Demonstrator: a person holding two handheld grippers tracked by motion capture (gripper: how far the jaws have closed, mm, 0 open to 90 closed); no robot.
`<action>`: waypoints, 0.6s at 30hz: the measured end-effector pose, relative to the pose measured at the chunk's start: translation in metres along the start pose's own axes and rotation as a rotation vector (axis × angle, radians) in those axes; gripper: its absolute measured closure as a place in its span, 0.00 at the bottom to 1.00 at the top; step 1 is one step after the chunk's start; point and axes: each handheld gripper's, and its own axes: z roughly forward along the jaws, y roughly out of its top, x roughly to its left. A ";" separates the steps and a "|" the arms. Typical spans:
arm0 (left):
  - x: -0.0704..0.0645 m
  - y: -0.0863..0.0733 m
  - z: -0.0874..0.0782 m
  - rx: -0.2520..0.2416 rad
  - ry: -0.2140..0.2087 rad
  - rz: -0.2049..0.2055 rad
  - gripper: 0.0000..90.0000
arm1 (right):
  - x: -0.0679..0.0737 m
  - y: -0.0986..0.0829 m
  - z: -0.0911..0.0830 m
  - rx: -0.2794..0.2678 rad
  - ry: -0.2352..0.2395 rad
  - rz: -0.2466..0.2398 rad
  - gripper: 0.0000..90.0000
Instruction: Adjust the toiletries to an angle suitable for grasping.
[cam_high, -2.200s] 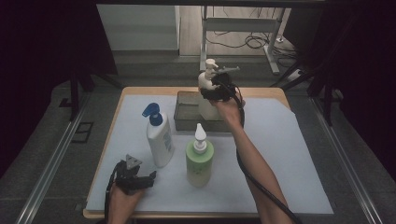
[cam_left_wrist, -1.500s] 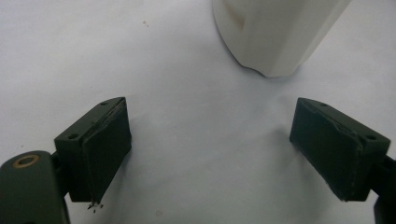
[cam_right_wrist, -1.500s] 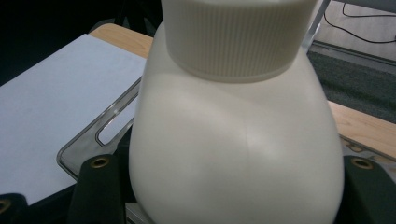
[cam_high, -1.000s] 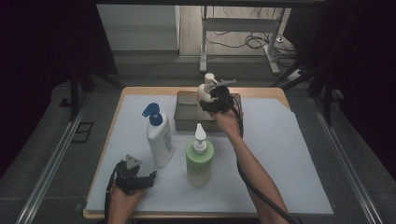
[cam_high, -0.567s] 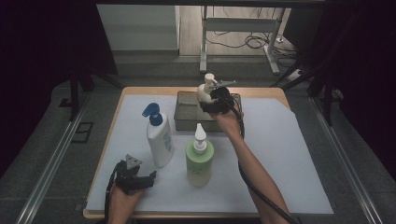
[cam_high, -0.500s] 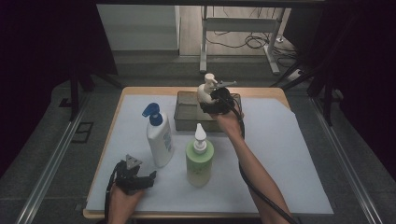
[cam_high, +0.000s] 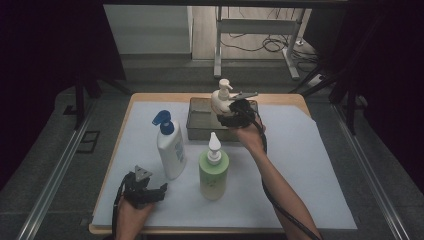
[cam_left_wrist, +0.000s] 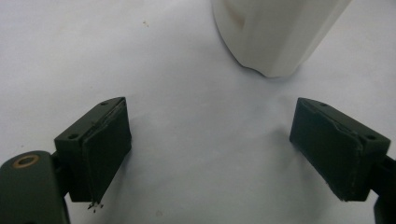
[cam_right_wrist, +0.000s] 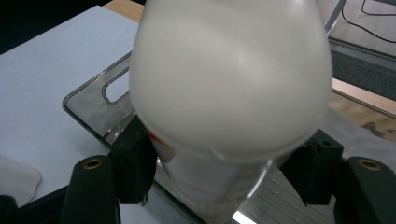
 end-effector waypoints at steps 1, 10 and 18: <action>0.000 0.000 0.000 0.000 -0.001 0.000 0.14 | 0.000 -0.001 -0.001 0.000 0.003 -0.002 0.38; 0.000 0.000 0.000 0.000 0.000 0.000 0.14 | -0.004 -0.012 -0.015 0.004 0.031 0.018 0.42; 0.000 0.000 0.000 -0.001 0.001 0.000 0.14 | -0.007 -0.025 -0.023 0.019 0.042 0.010 0.49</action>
